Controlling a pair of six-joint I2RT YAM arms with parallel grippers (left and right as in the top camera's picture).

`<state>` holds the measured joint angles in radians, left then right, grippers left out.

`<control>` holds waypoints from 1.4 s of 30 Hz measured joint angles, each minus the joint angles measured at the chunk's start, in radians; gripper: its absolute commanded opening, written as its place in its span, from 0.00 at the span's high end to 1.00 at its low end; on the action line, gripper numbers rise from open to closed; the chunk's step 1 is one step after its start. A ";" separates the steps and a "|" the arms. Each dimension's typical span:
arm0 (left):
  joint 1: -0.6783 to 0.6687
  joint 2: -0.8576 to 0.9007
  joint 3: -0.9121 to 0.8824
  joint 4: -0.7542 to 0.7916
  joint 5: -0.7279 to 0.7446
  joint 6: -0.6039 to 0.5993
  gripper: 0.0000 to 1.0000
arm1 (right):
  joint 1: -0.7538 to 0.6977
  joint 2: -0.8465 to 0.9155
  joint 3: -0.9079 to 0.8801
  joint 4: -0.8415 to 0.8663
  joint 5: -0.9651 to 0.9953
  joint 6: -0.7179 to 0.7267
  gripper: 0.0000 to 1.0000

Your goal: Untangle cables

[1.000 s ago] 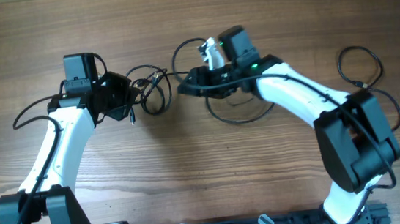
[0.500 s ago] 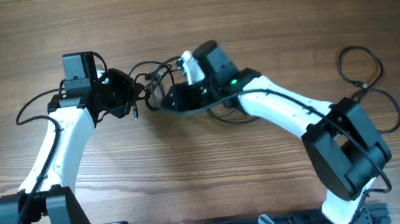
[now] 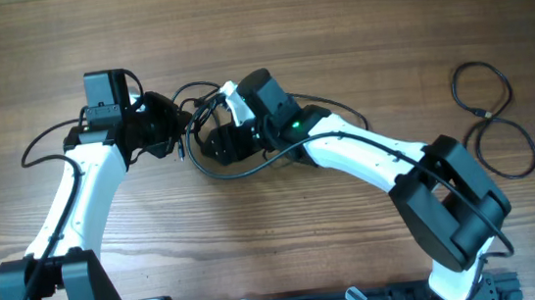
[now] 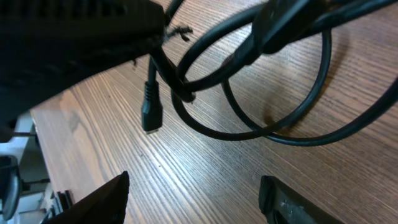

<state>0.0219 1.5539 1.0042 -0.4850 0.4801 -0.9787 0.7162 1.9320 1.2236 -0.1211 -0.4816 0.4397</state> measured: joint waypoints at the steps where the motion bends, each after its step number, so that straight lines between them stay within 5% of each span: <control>1: 0.000 0.000 0.000 0.000 0.000 0.000 0.96 | 0.002 0.004 -0.001 0.008 0.004 0.000 0.27; 11: 0.000 0.000 0.000 0.000 -0.003 0.000 0.96 | 0.060 0.124 -0.005 0.212 0.031 -0.129 0.21; 18: 0.000 0.000 0.000 0.000 -0.003 0.000 0.96 | 0.059 0.176 -0.006 0.324 0.044 -0.132 0.27; 26: 0.000 0.000 0.000 0.000 -0.003 0.000 0.96 | 0.059 0.177 -0.006 0.331 0.097 -0.141 0.96; 32: 0.000 0.000 0.000 -0.006 -0.003 0.000 0.96 | 0.052 0.175 -0.004 0.309 -0.013 -0.124 0.96; 42: -0.002 0.000 0.000 -0.001 -0.015 -0.003 0.96 | -0.179 0.091 -0.005 0.190 -0.631 0.178 0.95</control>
<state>0.0196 1.5543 1.0042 -0.4858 0.4648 -0.9821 0.5369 2.0228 1.2190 0.0685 -1.1130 0.6178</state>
